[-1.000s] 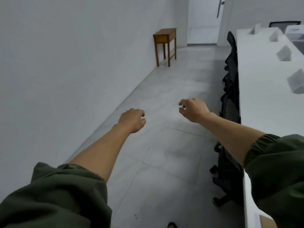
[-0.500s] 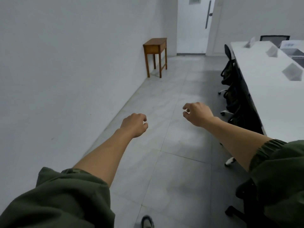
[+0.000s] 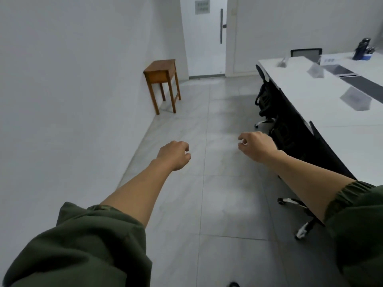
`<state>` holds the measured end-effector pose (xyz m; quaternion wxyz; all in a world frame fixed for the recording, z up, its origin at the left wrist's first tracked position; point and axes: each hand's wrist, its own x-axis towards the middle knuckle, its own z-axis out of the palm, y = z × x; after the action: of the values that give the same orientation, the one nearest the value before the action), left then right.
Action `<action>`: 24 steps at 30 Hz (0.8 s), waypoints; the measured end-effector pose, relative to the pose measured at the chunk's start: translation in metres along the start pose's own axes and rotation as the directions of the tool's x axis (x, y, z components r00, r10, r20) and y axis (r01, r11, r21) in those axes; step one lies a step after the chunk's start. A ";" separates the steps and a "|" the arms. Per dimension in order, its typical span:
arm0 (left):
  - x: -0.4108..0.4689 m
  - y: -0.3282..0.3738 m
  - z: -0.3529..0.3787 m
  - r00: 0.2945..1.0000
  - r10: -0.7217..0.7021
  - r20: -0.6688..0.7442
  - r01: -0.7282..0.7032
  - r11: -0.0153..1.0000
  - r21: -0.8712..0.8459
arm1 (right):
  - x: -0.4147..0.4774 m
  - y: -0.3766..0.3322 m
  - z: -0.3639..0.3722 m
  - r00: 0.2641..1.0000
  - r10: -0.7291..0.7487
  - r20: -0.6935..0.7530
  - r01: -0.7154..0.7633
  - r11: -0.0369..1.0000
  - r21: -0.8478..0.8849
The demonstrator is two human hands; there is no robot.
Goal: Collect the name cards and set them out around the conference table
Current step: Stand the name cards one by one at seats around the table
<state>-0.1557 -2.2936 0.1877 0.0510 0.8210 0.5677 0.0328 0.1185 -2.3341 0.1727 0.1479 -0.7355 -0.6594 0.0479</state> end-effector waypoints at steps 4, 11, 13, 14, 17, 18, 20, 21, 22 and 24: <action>0.117 -0.014 0.013 0.999 0.035 0.003 -0.035 0.999 0.005 | 0.102 0.020 0.025 1.000 0.029 0.012 -0.029 1.000 -0.011; 0.323 -0.027 0.013 0.999 0.044 0.018 -0.043 0.999 -0.022 | 0.307 0.063 0.032 0.996 0.087 0.017 -0.087 0.996 -0.019; 0.375 -0.032 0.007 0.998 0.051 0.028 -0.051 0.998 -0.023 | 0.360 0.068 0.028 0.996 0.088 0.028 -0.087 0.996 -0.020; 0.398 -0.035 0.005 0.999 0.048 0.022 -0.048 0.999 -0.024 | 0.384 0.070 0.029 0.996 0.090 0.026 -0.089 0.996 -0.021; 0.478 -0.046 -0.001 0.999 0.044 -0.003 -0.044 0.999 -0.021 | 0.458 0.077 0.033 0.995 0.093 0.022 -0.092 0.996 -0.019; 0.507 -0.049 0.000 0.999 0.052 0.000 -0.052 0.999 -0.018 | 0.485 0.081 0.037 0.996 0.092 0.021 -0.091 0.996 -0.022; 0.564 -0.054 0.004 0.998 0.068 0.006 -0.068 0.998 -0.017 | 0.536 0.090 0.046 0.995 0.095 0.012 -0.095 0.995 -0.023; 0.592 -0.057 0.007 0.997 0.079 0.003 -0.079 0.997 -0.020 | 0.562 0.094 0.051 0.995 0.097 0.005 -0.097 0.995 -0.021; 0.626 -0.061 0.009 0.996 0.089 0.004 -0.089 0.996 -0.017 | 0.592 0.099 0.056 0.995 0.102 0.001 -0.102 0.995 -0.023; 0.689 -0.068 0.012 0.993 0.114 0.004 -0.114 0.993 -0.010 | 0.649 0.109 0.063 0.993 0.117 -0.005 -0.117 0.993 -0.032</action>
<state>0.0256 -1.6256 0.1651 0.0545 0.8518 0.5197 0.0367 0.2872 -1.6953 0.1628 0.1339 -0.7752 -0.6157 0.0444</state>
